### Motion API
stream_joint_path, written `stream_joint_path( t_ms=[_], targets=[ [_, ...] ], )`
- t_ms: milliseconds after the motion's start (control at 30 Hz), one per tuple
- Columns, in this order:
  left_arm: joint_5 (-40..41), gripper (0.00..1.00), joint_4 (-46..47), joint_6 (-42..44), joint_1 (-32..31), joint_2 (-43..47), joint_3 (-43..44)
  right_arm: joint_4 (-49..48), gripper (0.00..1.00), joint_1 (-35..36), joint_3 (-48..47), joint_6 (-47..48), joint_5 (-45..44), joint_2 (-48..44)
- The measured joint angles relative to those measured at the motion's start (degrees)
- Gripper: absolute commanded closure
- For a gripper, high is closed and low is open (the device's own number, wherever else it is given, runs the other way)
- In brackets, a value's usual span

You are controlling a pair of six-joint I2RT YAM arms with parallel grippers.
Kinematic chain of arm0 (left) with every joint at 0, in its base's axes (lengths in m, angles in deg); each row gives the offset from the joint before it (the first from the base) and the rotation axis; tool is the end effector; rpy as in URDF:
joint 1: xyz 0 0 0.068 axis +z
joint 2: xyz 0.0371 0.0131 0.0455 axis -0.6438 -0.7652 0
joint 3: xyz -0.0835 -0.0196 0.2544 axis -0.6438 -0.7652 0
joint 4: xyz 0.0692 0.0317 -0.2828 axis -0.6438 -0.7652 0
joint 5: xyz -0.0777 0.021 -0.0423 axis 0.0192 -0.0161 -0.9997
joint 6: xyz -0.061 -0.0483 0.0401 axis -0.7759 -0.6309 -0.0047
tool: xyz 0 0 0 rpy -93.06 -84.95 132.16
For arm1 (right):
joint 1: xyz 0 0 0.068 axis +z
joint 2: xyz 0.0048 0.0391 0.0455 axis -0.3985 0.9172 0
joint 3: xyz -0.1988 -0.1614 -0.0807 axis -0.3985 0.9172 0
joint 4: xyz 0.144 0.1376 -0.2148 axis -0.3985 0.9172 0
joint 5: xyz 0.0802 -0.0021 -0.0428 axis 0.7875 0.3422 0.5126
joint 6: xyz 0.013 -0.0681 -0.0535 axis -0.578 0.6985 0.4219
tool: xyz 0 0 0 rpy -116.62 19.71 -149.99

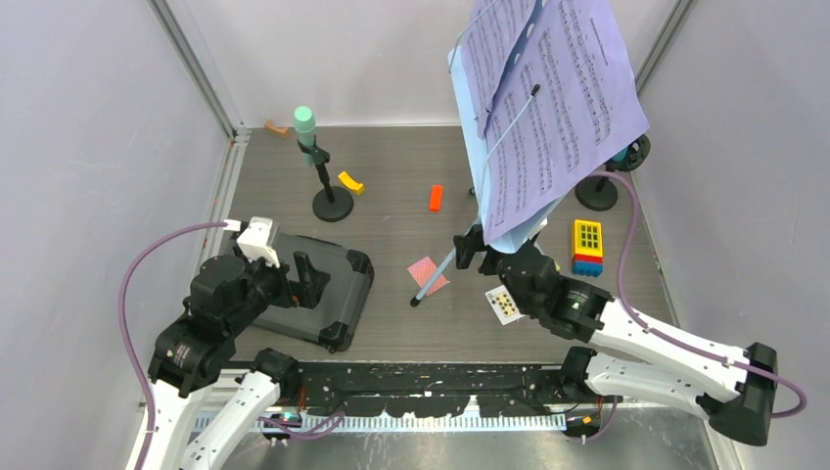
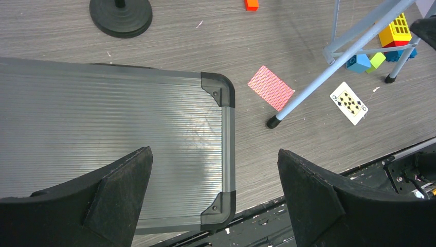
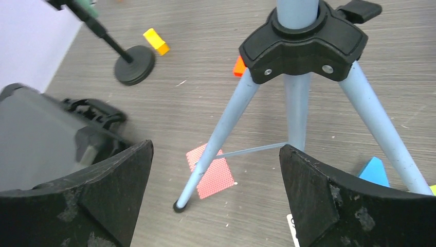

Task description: Pack up the instrument practice props

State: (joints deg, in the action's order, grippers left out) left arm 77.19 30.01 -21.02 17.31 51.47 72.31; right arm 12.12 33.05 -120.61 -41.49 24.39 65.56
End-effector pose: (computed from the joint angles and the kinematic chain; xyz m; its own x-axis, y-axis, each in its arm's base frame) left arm 0.1314 -0.0580 0.3526 -0.4931 -0.1170 -0.8621 0.2814 0.9162 -0.2853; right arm 0.1809 0.1907 0.2966 -0.3094 0.2395 -0.9203 -0.2412 0.9164 0.3195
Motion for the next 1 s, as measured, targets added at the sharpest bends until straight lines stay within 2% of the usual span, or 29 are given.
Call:
stream_joint_path(
  t_ms=[233, 467, 733, 1000],
  targets=[
    [0.0, 0.05, 0.0, 0.0, 0.0, 0.0, 0.0, -5.1, 0.03, 2.6, 0.0, 1.2, -15.6, 9.6],
    [0.0, 0.05, 0.0, 0.0, 0.0, 0.0, -0.1, -9.4, 0.06, 3.4, -0.2, 2.3, -26.9, 17.5],
    [0.0, 0.05, 0.0, 0.0, 0.0, 0.0, -0.1, -15.2, 0.15, 3.5, -1.3, 4.1, -33.6, 22.9],
    [0.0, 0.05, 0.0, 0.0, 0.0, 0.0, -0.2, -21.0, 0.27, 2.6, -1.9, 6.8, -36.7, 28.2]
  ],
)
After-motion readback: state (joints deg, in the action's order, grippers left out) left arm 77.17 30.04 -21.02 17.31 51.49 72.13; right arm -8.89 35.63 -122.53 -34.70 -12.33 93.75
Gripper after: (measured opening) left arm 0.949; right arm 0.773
